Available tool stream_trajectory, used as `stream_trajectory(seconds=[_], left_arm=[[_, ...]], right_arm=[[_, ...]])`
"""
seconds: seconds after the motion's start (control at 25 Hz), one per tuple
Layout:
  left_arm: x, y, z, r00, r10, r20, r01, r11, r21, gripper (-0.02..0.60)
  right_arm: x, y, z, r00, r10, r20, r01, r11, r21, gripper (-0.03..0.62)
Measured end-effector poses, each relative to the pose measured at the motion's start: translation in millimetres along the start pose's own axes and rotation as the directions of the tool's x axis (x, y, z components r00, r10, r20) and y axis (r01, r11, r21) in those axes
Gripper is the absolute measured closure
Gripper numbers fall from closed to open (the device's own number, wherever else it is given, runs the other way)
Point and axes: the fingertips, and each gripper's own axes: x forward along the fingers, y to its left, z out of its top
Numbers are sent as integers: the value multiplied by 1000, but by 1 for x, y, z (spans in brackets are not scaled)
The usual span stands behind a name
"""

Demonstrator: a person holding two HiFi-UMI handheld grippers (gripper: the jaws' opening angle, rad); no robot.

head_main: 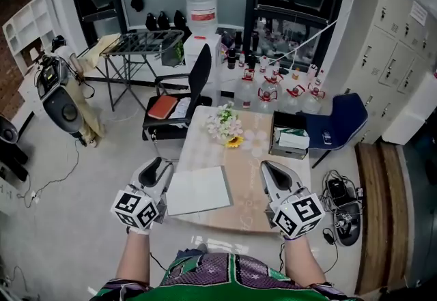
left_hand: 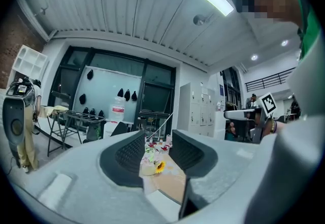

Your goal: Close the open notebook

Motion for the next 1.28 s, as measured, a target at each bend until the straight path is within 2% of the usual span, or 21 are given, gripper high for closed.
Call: stream_trajectory(seconds=[0.16, 0.36, 0.68, 1.0, 1.28], left_arm=[[5, 19, -10, 1000, 2, -20, -3, 1000, -4, 422], [9, 43, -37, 996, -4, -87, 2, 1000, -17, 423], [8, 86, -100, 984, -16, -178, -4, 993, -114, 426], [3, 112, -159, 962, -78, -261, 37, 987, -157, 430], [6, 136, -208, 934, -124, -335, 39, 967, -251, 430]], right_arm=[[13, 6, -4, 1000, -8, -15, 8, 1000, -4, 594], [33, 17, -10, 1000, 1, -22, -2, 1000, -20, 594], [64, 43, -41, 997, 11, -83, -12, 1000, -17, 594], [85, 68, -64, 989, -2, -149, -1, 1000, -21, 594], [106, 79, -76, 982, -40, -184, 35, 999, -30, 594]])
